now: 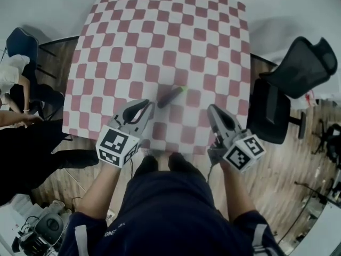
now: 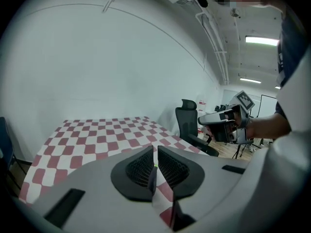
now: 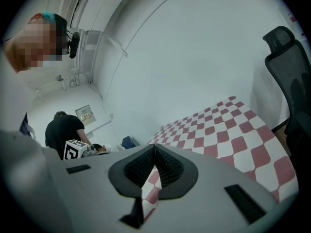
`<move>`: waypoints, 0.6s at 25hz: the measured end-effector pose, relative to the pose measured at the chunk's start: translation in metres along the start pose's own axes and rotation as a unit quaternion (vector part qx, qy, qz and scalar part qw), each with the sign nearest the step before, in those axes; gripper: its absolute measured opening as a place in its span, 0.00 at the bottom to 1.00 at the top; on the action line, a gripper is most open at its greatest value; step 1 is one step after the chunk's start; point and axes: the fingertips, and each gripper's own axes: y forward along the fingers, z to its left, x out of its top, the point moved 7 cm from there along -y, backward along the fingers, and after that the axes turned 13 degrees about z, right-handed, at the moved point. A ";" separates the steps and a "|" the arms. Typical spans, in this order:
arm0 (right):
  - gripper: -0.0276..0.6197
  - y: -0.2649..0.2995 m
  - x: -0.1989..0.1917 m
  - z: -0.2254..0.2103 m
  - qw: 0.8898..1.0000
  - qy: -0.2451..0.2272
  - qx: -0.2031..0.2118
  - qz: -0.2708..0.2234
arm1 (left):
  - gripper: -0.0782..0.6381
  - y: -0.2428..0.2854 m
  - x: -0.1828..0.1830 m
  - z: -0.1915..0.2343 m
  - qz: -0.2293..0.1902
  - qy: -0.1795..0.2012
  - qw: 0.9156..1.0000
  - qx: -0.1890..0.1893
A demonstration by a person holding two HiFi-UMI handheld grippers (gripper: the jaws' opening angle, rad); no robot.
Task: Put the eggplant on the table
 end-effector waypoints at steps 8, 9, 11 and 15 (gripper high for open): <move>0.07 -0.005 0.007 0.026 1.000 -0.024 0.005 -0.013 | 0.15 -0.033 0.000 0.002 -0.027 -0.002 1.000 -0.012; 0.07 -0.005 0.008 0.028 1.000 -0.026 0.006 -0.014 | 0.15 -0.036 0.000 0.003 -0.027 -0.003 1.000 -0.014; 0.07 -0.005 0.010 0.034 0.999 -0.031 0.008 -0.018 | 0.15 -0.042 0.001 0.003 -0.030 -0.003 0.999 -0.016; 0.07 -0.004 0.012 0.046 0.999 -0.040 0.011 -0.024 | 0.14 -0.053 0.003 0.007 -0.042 0.000 0.999 -0.018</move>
